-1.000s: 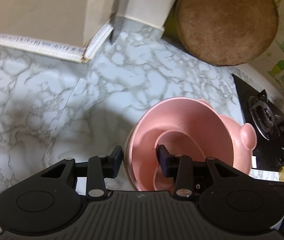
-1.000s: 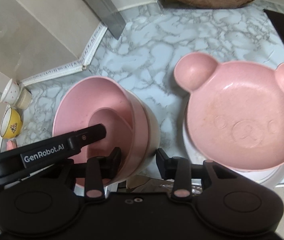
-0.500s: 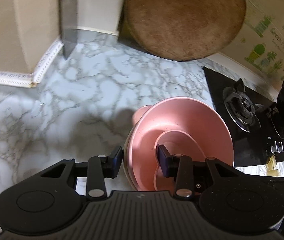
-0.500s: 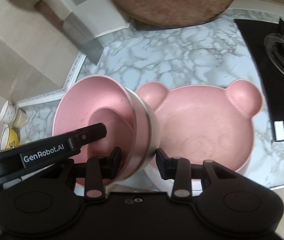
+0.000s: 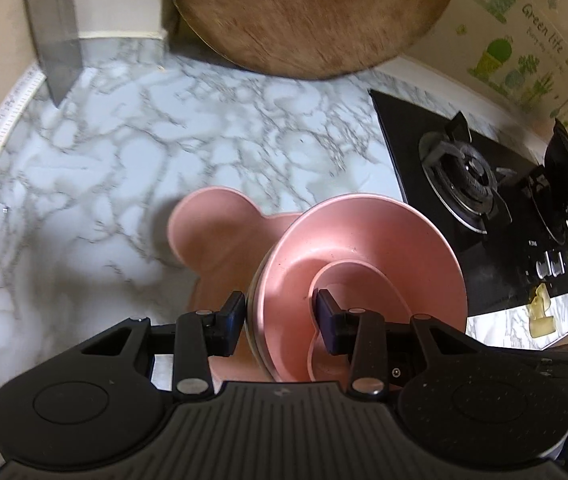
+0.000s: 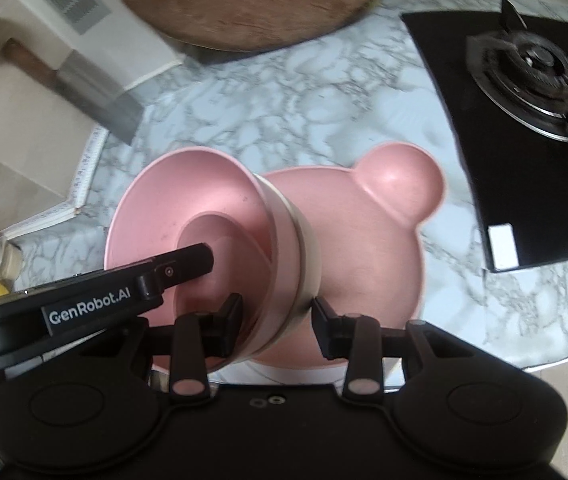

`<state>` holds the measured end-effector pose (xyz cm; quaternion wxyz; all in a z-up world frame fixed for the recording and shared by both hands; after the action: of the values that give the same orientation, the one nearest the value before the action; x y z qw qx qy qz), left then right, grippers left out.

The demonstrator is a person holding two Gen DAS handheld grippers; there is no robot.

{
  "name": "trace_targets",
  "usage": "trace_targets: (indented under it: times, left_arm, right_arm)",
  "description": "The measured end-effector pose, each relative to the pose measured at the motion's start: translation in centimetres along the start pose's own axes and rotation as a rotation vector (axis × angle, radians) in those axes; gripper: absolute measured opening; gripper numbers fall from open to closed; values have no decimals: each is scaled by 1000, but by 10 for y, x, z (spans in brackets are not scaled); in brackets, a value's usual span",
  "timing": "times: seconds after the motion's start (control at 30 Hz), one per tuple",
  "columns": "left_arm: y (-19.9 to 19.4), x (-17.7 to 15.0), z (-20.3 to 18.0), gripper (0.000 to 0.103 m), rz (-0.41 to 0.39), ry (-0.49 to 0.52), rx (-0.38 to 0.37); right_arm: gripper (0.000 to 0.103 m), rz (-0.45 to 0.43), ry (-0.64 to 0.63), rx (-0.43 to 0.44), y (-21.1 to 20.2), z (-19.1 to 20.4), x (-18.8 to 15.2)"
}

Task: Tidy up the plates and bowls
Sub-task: 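Lift the nested bowls with both grippers and carry them over the bear plate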

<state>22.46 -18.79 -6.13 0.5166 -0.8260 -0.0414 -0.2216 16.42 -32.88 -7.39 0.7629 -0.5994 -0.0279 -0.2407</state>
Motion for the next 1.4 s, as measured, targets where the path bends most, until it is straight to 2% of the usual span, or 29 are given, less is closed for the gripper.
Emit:
trace_targets:
  times: [0.2, 0.53, 0.97, 1.4]
  left_arm:
    - [19, -3, -8, 37, 35, 5, 5]
    - [32, -5, -9, 38, 64, 16, 12]
    - [38, -6, -4, 38, 68, 19, 23]
    - [38, -3, -5, 38, 44, 50, 15]
  right_arm:
    - [36, 24, 26, -12, 9, -17, -1]
    - [36, 55, 41, -18, 17, -24, -2]
    - [36, 77, 41, -18, 29, -20, -2]
    - [37, 62, 27, -24, 28, -21, -1]
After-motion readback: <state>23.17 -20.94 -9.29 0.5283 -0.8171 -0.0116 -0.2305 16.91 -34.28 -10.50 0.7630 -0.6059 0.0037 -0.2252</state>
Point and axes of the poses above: each gripper's, at about its wrist camera, not at the fingertips, and y roughly the way its jaws point, z to its left, x to its top, the point moved 5 cm from there along y, roughly the way its jaws point, and after that the axes turned 6 degrees about -x, right-handed, at the moved point
